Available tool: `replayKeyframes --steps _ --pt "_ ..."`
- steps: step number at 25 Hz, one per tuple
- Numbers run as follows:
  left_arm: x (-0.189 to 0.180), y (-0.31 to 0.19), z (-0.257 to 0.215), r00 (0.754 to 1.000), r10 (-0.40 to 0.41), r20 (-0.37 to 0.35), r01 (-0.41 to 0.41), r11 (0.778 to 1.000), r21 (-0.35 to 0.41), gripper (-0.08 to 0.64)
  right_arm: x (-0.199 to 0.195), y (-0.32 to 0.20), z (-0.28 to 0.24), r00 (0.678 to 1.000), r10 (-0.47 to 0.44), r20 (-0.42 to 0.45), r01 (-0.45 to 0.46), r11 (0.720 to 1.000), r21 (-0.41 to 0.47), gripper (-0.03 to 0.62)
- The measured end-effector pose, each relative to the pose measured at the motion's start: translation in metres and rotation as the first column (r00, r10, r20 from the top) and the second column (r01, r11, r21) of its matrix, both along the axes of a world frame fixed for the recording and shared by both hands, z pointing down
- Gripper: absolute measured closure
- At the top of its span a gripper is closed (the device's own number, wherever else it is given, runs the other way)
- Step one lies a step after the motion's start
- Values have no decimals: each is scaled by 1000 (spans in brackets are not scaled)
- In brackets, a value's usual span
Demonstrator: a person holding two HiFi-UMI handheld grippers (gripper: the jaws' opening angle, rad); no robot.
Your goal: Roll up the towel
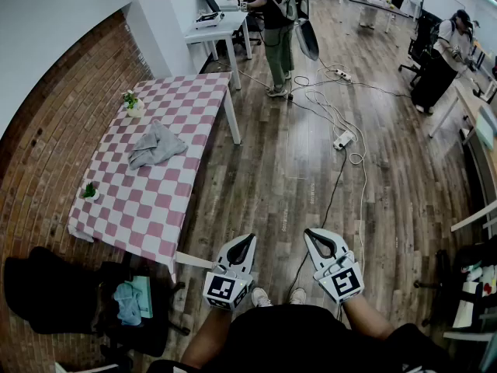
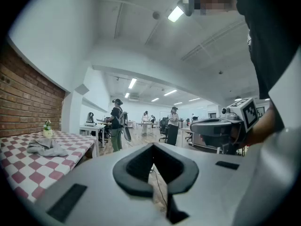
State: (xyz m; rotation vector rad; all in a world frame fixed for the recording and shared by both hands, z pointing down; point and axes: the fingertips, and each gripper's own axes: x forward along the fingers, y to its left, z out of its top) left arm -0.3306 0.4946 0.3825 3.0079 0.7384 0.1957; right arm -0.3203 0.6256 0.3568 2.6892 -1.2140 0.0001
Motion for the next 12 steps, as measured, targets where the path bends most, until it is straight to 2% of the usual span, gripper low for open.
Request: replayKeyframes --steps 12 --pt "1 -40 3 1000 -15 11 15 1000 8 563 7 -45 -1 1000 8 -10 -8 1000 5 595"
